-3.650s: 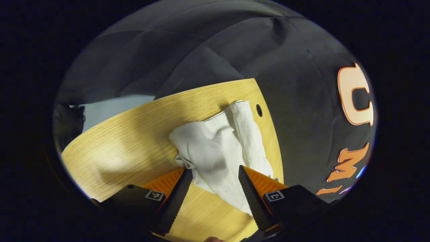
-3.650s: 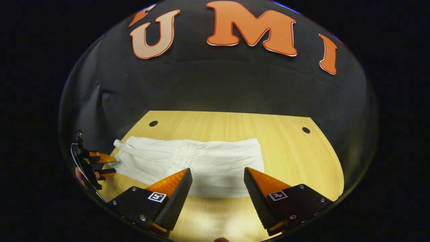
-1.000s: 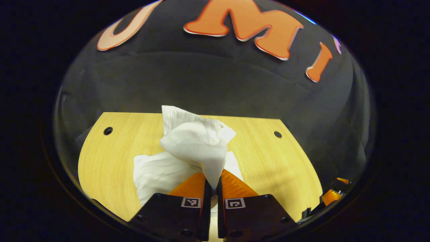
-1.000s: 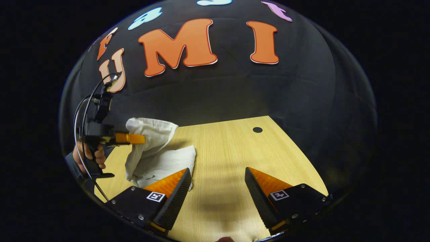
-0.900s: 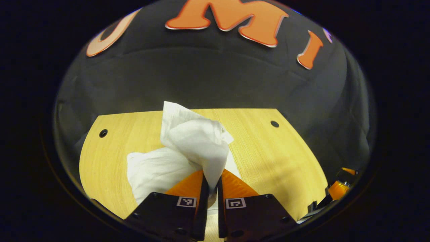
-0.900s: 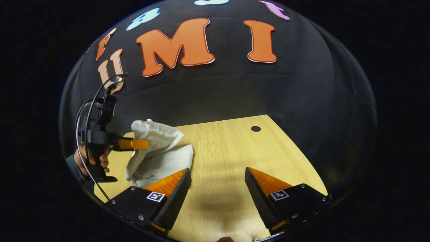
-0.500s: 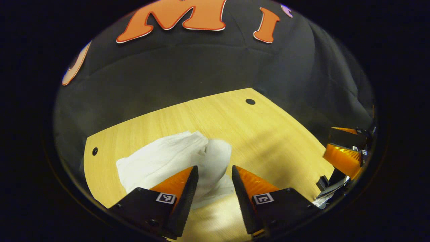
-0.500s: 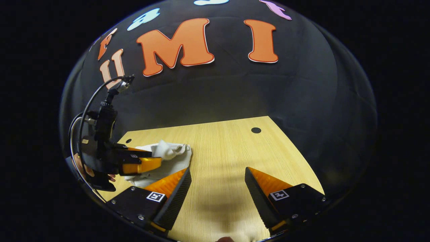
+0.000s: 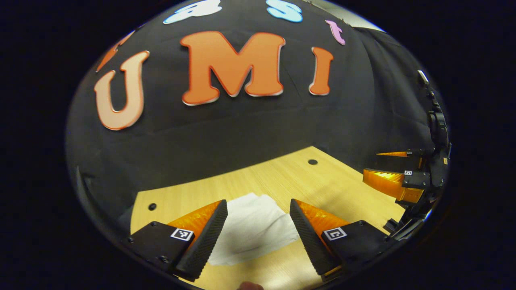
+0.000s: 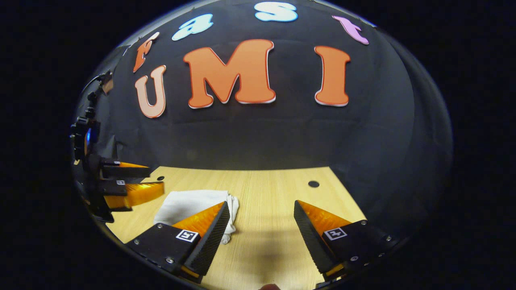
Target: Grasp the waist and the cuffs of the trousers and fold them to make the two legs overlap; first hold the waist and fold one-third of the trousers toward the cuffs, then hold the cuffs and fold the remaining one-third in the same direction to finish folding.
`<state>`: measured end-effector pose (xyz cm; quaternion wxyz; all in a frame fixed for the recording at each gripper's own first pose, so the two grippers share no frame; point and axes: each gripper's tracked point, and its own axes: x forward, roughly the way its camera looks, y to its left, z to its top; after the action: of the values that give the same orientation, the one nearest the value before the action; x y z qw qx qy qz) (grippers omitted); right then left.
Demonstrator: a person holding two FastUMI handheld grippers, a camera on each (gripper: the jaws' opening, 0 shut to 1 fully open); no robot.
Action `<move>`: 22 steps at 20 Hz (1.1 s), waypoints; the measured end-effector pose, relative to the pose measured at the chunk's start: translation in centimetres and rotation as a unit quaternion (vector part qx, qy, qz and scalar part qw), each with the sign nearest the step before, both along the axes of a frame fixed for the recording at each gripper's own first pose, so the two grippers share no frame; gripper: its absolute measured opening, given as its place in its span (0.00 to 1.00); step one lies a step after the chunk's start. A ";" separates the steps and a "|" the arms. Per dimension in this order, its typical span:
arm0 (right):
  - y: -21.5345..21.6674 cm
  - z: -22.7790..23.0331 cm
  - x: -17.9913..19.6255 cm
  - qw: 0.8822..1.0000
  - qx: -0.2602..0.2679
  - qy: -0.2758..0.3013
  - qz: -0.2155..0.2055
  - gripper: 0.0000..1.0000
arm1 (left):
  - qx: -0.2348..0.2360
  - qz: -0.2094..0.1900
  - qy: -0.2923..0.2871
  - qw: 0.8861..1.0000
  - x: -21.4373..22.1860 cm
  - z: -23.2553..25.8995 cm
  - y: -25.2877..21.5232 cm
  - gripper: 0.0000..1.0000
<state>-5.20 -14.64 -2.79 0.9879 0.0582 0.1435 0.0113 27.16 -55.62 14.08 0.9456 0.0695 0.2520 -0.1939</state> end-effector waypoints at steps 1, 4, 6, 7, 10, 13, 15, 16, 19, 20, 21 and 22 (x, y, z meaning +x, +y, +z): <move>0.3 1.7 0.0 1.000 -0.009 -0.024 0.000 0.97 | 0.001 0.016 -0.036 0.999 -0.3 0.5 0.0 1.00; 2.0 5.8 0.3 0.997 -0.025 -0.072 0.008 0.97 | -0.005 0.062 -0.119 0.991 -1.3 -0.2 -0.5 1.00; 3.3 8.0 0.1 0.995 -0.025 -0.099 0.017 0.97 | -0.030 0.080 -0.164 0.983 -1.9 0.6 0.0 1.00; 3.8 8.9 -0.1 0.993 -0.026 -0.110 0.020 0.97 | -0.047 0.086 -0.187 0.977 -2.3 1.2 0.3 1.00; 4.7 10.7 -0.7 0.991 -0.027 -0.128 0.015 0.97 | -0.055 0.099 -0.255 0.960 -3.0 2.9 1.2 1.00; 5.4 12.2 -1.8 0.989 -0.023 -0.149 0.001 0.97 | -0.047 0.109 -0.276 0.954 -2.5 2.3 0.8 1.00; 5.9 12.2 -2.6 0.989 -0.023 -0.147 -0.014 0.97 | -0.045 0.114 -0.269 0.955 -2.1 1.8 0.6 1.00; 6.7 12.3 -3.1 0.989 -0.024 -0.146 -0.010 1.00 | -0.044 0.114 -0.266 0.956 -2.4 2.0 0.7 1.00; 7.8 12.1 -4.4 0.989 -0.046 -0.140 -0.010 0.97 | -0.051 0.117 -0.270 0.954 -2.3 2.2 0.6 1.00; 8.3 12.3 -4.8 0.989 -0.048 -0.142 -0.010 0.98 | -0.054 0.115 -0.271 0.954 -2.3 2.2 0.6 1.00; 8.6 12.3 -5.2 0.988 -0.048 -0.144 -0.011 0.97 | -0.053 0.113 -0.269 0.955 -2.3 2.2 0.4 1.00; 9.0 12.5 -5.3 0.988 -0.048 -0.143 -0.014 0.97 | -0.049 0.114 -0.272 0.954 -2.3 2.4 0.7 1.00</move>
<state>-10.46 -5.60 9.75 0.9999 0.0109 0.0001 -0.0011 24.89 -54.92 16.43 0.9964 0.0440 -0.0187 -0.0704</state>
